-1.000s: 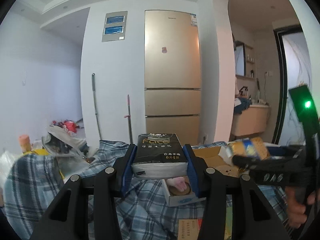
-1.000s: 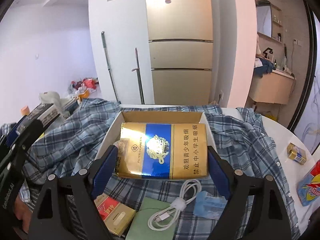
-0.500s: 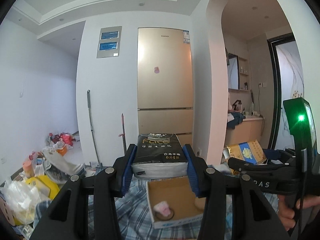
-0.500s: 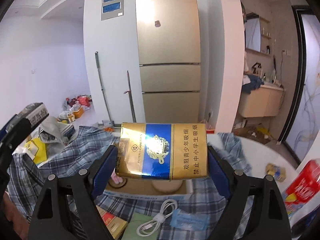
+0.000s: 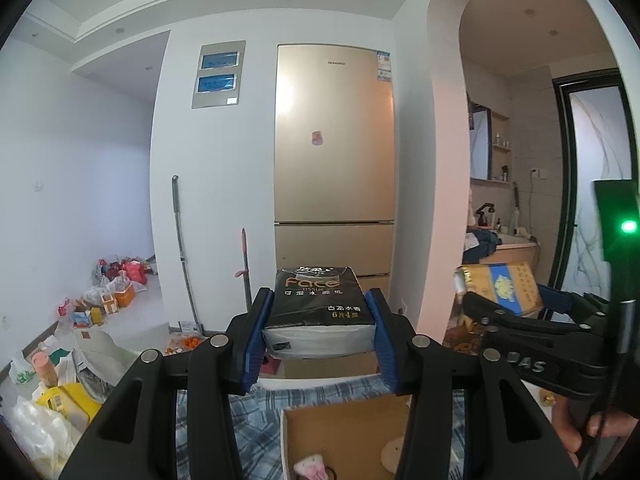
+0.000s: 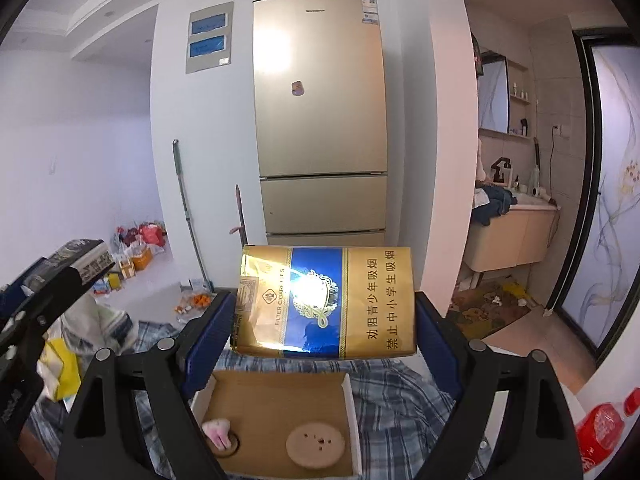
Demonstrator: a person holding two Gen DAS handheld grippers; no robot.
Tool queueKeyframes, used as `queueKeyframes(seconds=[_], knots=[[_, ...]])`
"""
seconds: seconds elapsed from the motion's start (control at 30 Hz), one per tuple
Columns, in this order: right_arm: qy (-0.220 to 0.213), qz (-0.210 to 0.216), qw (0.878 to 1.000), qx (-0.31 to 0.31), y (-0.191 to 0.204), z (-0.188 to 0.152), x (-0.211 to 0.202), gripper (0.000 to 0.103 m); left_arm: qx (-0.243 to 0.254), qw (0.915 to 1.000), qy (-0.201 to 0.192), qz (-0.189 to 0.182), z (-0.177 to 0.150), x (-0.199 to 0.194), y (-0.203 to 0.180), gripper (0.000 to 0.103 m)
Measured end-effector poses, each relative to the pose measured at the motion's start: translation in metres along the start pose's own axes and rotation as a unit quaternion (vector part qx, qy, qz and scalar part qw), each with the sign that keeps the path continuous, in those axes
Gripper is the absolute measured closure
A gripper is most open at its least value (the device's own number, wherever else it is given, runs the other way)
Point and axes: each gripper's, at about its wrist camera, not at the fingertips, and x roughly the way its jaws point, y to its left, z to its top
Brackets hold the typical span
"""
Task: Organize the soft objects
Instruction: 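Carry the gold-blue pack with the right tool over the box while the left tool holds the tissue pack, then lower the tissue pack and gold-blue pack into the box and open both tools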
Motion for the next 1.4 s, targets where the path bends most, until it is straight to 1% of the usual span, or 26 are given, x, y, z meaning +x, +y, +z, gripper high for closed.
queueKeyframes(seconds=[0.1, 0.2, 0.27, 0.33, 0.4, 0.47, 0.53, 0.57, 0.67, 0.77, 0.83, 0.93, 1.07, 1.27, 1.4], knots=[[0.002, 0.007, 1.000, 0.005, -0.002, -0.006, 0.016, 0.018, -0.004, 0.9998, 0.020, -0.001, -0.006, 0.024, 0.003, 0.054], [0.013, 0.016, 1.000, -0.001, -0.001, -0.024, 0.037, 0.018, -0.004, 0.9989, 0.046, -0.002, -0.024, 0.047, 0.008, 0.054], [0.028, 0.021, 0.999, -0.008, 0.000, -0.038, 0.054, 0.018, -0.020, 0.9971, 0.073, -0.006, -0.040, 0.063, 0.015, 0.054], [0.046, 0.013, 0.999, -0.017, 0.003, -0.048, 0.070, 0.018, -0.034, 0.9947, 0.097, -0.011, -0.050, 0.077, 0.018, 0.054], [0.060, 0.012, 0.998, -0.021, 0.005, -0.056, 0.082, 0.018, -0.023, 0.9926, 0.119, -0.010, -0.058, 0.092, 0.018, 0.054], [0.074, 0.020, 0.997, -0.021, 0.006, -0.062, 0.091, 0.018, -0.019, 0.9902, 0.138, -0.005, -0.066, 0.105, 0.019, 0.054], [0.094, 0.023, 0.995, -0.024, 0.006, -0.068, 0.101, 0.018, -0.024, 0.9847, 0.173, -0.002, -0.075, 0.121, 0.024, 0.054], [0.108, 0.029, 0.993, -0.024, 0.005, -0.071, 0.106, 0.018, -0.026, 0.9805, 0.195, -0.001, -0.080, 0.130, 0.028, 0.054], [0.139, 0.040, 0.989, -0.015, -0.001, -0.081, 0.120, 0.017, -0.044, 0.9741, 0.222, -0.001, -0.093, 0.146, 0.038, 0.054], [0.169, 0.054, 0.984, -0.015, -0.003, -0.094, 0.137, 0.018, -0.051, 0.9656, 0.254, -0.015, -0.109, 0.160, 0.045, 0.054], [0.185, 0.049, 0.981, -0.023, -0.001, -0.102, 0.148, 0.017, -0.051, 0.9606, 0.272, -0.022, -0.117, 0.169, 0.045, 0.054], [0.211, 0.042, 0.976, -0.041, 0.000, -0.116, 0.164, 0.018, -0.049, 0.9537, 0.296, -0.026, -0.128, 0.181, 0.042, 0.054], [0.241, 0.053, 0.969, -0.031, -0.006, -0.129, 0.176, 0.017, -0.047, 0.9462, 0.319, -0.030, -0.143, 0.195, 0.043, 0.054], [0.247, 0.046, 0.967, -0.051, -0.001, -0.136, 0.178, 0.017, -0.063, 0.9378, 0.340, -0.035, -0.151, 0.204, 0.048, 0.054], [0.248, 0.053, 0.966, -0.051, 0.001, -0.137, 0.181, 0.017, -0.071, 0.9368, 0.341, -0.028, -0.151, 0.205, 0.052, 0.053]])
